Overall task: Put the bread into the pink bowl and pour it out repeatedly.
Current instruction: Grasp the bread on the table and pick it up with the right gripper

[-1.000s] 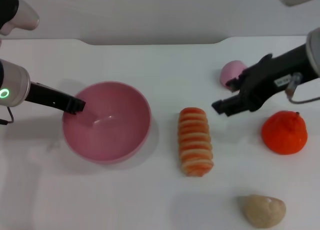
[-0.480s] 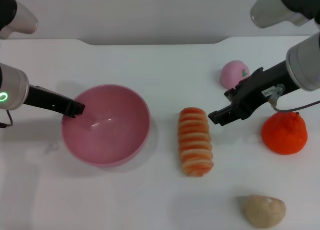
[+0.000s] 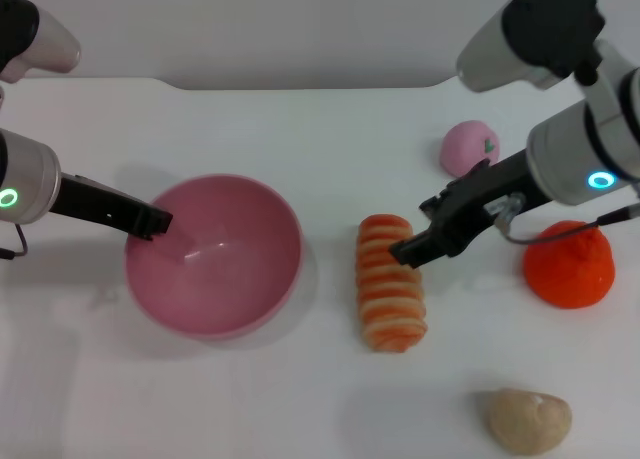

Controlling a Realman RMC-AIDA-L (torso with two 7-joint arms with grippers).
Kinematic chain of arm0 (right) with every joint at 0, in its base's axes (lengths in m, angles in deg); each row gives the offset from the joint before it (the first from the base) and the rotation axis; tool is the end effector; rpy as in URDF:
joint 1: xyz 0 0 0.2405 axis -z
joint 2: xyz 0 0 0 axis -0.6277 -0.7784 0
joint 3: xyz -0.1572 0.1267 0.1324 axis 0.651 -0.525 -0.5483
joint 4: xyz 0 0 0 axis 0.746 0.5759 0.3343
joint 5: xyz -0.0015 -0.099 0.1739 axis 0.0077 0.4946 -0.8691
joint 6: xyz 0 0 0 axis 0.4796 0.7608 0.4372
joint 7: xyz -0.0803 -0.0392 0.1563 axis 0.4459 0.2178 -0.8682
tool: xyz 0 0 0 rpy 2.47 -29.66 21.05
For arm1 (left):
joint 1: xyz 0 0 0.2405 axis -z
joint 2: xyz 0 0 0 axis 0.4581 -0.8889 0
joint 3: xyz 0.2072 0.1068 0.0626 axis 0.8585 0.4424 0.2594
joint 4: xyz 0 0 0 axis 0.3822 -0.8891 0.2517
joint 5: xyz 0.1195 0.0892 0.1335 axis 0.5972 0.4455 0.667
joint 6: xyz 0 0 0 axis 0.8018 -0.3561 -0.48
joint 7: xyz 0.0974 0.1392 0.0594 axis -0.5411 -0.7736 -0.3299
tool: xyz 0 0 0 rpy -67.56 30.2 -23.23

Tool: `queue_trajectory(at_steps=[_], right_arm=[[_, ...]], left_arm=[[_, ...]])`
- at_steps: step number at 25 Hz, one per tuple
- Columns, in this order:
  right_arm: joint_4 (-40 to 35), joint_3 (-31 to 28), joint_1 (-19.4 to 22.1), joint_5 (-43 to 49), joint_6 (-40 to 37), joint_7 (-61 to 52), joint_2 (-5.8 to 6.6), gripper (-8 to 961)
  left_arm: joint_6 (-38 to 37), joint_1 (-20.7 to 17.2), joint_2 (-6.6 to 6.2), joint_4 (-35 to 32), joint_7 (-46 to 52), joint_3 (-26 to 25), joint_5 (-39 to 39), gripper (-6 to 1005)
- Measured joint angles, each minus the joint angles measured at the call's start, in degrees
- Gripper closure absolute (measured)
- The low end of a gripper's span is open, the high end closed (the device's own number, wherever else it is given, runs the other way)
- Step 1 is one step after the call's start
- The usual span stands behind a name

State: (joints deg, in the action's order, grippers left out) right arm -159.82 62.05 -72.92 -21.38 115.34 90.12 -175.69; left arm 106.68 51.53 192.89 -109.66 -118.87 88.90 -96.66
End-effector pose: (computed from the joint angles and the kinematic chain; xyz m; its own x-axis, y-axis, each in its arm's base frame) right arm 0.1372 0.3390 -0.0443 0.8409 -0.5291 0.1142 -0.4705 -0.8188 -0.3289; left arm -0.2210 0.3539 0.0080 0.6564 0.7475 0.1014 0.6828 -0.5317 -0.5011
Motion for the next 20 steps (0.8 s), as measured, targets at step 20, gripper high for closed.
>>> queue_trajectory(at_steps=[20], right_arm=[[9.3, 5.3, -1.3, -0.4, -6.4, 0.0, -0.07, 252]], left_arm=[[-0.2, -0.7, 0.03, 0.1, -0.9, 0.6, -0.1, 955]])
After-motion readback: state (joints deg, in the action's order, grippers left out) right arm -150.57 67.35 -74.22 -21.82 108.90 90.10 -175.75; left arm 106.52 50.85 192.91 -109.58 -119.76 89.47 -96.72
